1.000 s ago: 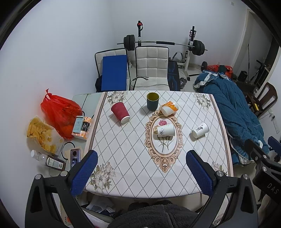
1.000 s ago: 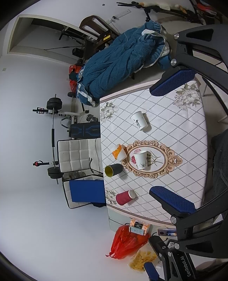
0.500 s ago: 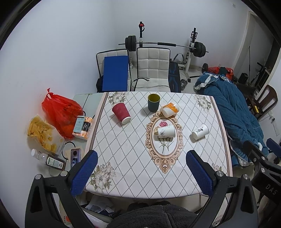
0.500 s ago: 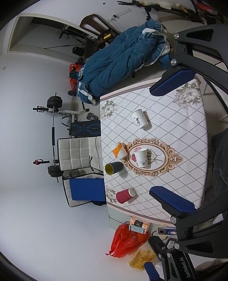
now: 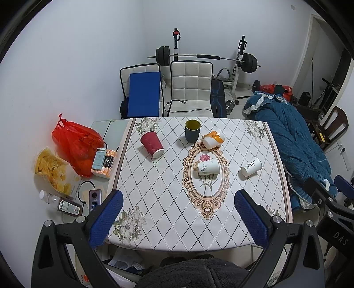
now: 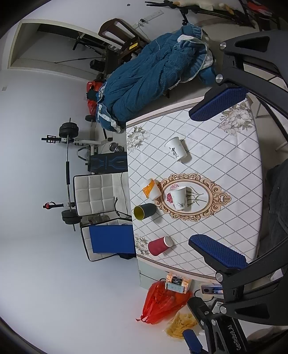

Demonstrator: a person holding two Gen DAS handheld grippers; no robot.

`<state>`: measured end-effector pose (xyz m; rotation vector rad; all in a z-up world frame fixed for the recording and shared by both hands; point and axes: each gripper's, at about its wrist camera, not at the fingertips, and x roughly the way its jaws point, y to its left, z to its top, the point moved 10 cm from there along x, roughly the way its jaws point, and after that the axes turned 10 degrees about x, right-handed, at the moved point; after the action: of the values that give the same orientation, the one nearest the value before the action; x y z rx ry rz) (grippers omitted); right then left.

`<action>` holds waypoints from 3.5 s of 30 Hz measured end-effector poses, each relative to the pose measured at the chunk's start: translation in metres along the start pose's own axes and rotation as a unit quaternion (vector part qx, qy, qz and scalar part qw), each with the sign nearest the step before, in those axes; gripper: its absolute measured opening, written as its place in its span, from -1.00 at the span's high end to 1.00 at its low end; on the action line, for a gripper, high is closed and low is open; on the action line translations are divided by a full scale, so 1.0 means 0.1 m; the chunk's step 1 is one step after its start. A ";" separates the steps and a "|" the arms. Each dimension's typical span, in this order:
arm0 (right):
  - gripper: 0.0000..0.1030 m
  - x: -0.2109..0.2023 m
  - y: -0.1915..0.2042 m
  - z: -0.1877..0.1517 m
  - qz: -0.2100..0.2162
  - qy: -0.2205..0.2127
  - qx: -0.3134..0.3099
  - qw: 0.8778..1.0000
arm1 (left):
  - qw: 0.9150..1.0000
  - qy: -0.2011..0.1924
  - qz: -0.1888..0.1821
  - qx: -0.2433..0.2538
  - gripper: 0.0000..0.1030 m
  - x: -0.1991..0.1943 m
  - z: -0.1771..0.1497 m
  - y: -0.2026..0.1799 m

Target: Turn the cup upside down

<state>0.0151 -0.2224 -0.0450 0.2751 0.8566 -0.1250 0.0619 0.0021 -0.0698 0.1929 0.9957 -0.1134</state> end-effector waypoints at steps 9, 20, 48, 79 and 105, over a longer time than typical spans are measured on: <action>-1.00 -0.01 -0.01 0.02 -0.001 -0.001 0.001 1.000 | 1.000 -0.002 -0.002 0.000 -1.00 -0.04 0.06 0.00; -1.00 -0.03 -0.02 0.03 0.000 0.000 0.003 1.000 | 1.000 0.001 -0.003 0.000 -1.00 -0.06 0.09 -0.01; -1.00 1.32 -0.48 -0.43 -0.036 0.119 0.012 0.992 | 0.995 0.093 0.027 -0.024 -1.00 1.18 -0.34 -0.21; -1.00 3.53 -1.12 -1.32 -0.109 0.313 0.066 0.941 | 0.980 0.184 -0.001 0.071 -1.00 3.20 0.34 -0.58; -1.00 4.33 -1.28 -1.06 -0.146 0.326 0.121 0.926 | 0.890 0.196 0.005 0.411 -1.00 4.74 1.27 -1.46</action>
<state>0.1914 -0.3134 -0.4640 0.4303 1.5503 -0.4352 0.3957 -0.1710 -0.4180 1.0318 1.3038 -0.5045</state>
